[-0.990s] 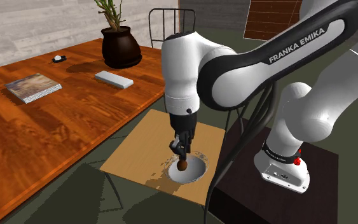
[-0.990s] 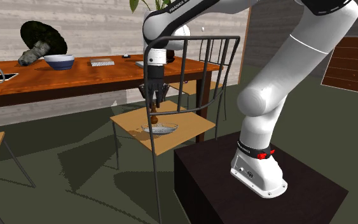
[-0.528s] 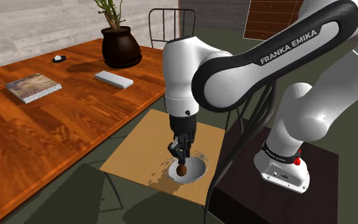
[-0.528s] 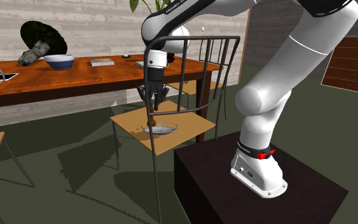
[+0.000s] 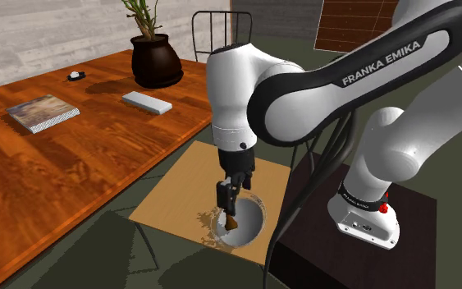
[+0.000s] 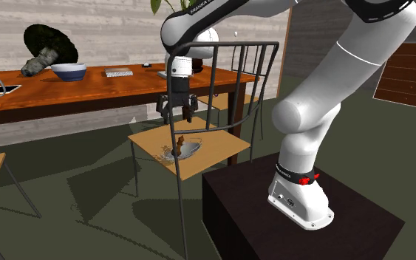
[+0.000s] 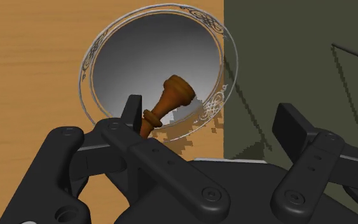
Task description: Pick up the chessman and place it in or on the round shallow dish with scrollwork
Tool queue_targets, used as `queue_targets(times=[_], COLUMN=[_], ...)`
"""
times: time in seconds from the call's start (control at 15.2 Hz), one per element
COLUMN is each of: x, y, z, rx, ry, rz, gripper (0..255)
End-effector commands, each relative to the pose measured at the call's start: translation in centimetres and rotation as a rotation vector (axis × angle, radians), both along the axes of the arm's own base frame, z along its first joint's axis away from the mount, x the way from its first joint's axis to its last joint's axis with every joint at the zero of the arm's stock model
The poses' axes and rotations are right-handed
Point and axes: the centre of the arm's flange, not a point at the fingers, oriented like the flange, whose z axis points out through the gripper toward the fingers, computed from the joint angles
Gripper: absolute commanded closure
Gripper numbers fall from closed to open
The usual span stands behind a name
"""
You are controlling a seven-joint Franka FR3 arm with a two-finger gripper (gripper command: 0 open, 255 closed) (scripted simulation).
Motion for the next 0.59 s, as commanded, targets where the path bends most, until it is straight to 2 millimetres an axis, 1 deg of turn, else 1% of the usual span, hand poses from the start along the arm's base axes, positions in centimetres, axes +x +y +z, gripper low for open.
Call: queue_targets(times=[0.0,0.07,0.53], x=[-0.1,-0.1,-0.1], y=[-0.7,-0.7,-0.7], z=[2.1,3.1,3.1], rx=[-0.124,-0.124,-0.124], ry=[-0.074,-0.074,-0.074], rz=[0.094,0.094,0.094], gripper=[0,0,0])
